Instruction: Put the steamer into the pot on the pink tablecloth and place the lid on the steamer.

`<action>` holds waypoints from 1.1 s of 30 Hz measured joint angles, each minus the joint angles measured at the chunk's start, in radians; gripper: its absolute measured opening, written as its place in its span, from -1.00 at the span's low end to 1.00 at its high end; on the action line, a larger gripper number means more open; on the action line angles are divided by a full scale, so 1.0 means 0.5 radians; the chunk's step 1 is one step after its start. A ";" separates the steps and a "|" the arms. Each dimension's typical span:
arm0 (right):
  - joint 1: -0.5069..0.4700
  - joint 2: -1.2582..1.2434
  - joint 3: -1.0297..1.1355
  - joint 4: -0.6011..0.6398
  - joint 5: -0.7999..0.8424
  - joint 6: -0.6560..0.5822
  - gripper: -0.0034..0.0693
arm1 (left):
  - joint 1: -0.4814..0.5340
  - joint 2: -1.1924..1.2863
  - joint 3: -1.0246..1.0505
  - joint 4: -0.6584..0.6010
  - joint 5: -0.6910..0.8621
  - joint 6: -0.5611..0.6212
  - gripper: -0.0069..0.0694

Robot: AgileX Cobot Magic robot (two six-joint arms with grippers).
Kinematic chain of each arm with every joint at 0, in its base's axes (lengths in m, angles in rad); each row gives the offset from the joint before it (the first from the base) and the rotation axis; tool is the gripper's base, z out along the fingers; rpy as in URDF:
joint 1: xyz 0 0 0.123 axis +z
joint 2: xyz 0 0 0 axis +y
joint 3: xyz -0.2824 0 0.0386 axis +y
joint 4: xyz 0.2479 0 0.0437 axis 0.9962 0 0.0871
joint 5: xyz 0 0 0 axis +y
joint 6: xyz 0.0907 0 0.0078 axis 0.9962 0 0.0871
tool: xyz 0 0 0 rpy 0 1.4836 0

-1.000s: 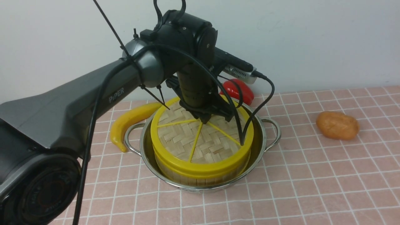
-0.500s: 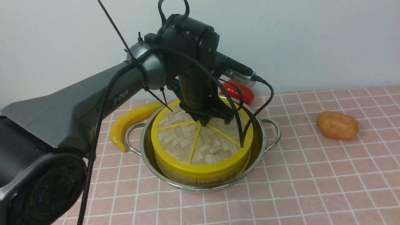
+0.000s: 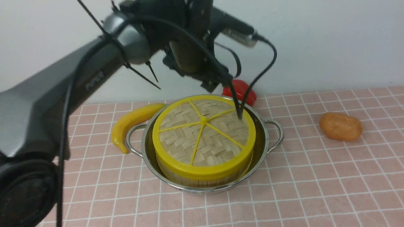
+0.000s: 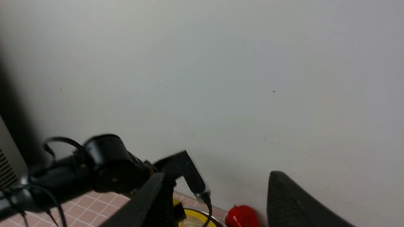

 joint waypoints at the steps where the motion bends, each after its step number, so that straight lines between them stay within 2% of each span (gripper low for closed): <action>1: 0.000 -0.002 0.013 -0.008 0.000 -0.023 0.25 | -0.007 -0.052 -0.041 0.002 0.002 0.000 0.80; 5: 0.000 -0.045 0.153 -0.089 -0.007 -0.089 0.21 | -0.027 -0.271 -0.086 -0.087 0.004 0.002 0.81; 9: 0.000 -0.145 0.405 -0.205 -0.009 -0.103 0.09 | -0.034 -0.462 -0.086 -0.226 0.010 0.004 0.60; 15: 0.000 -0.594 1.091 -0.434 -0.090 -0.089 -0.27 | -0.041 -0.892 -0.086 -0.455 0.012 0.007 -0.19; 18: 0.000 -0.912 1.444 -0.539 -0.251 0.001 -0.45 | -0.043 -1.103 -0.071 -0.476 0.012 0.041 -0.58; 19: 0.000 -0.934 1.467 -0.555 -0.260 0.010 -0.46 | -0.043 -1.120 -0.063 -0.478 0.012 0.051 -0.61; 20: 0.000 -1.122 1.666 -0.619 -0.321 0.100 -0.55 | -0.043 -1.281 0.001 -0.479 0.012 0.106 -0.80; 23: 0.000 -1.353 1.936 -0.716 -0.351 0.232 -0.67 | -0.043 -1.492 0.165 -0.479 0.012 0.179 -0.88; 28: 0.000 -1.734 2.317 -0.823 -0.365 0.375 -0.92 | -0.043 -1.889 0.627 -0.479 0.012 0.230 -0.88; 33: 0.000 -1.881 2.490 -0.823 -0.408 0.397 -0.95 | -0.043 -2.237 1.171 -0.479 0.022 0.234 -0.88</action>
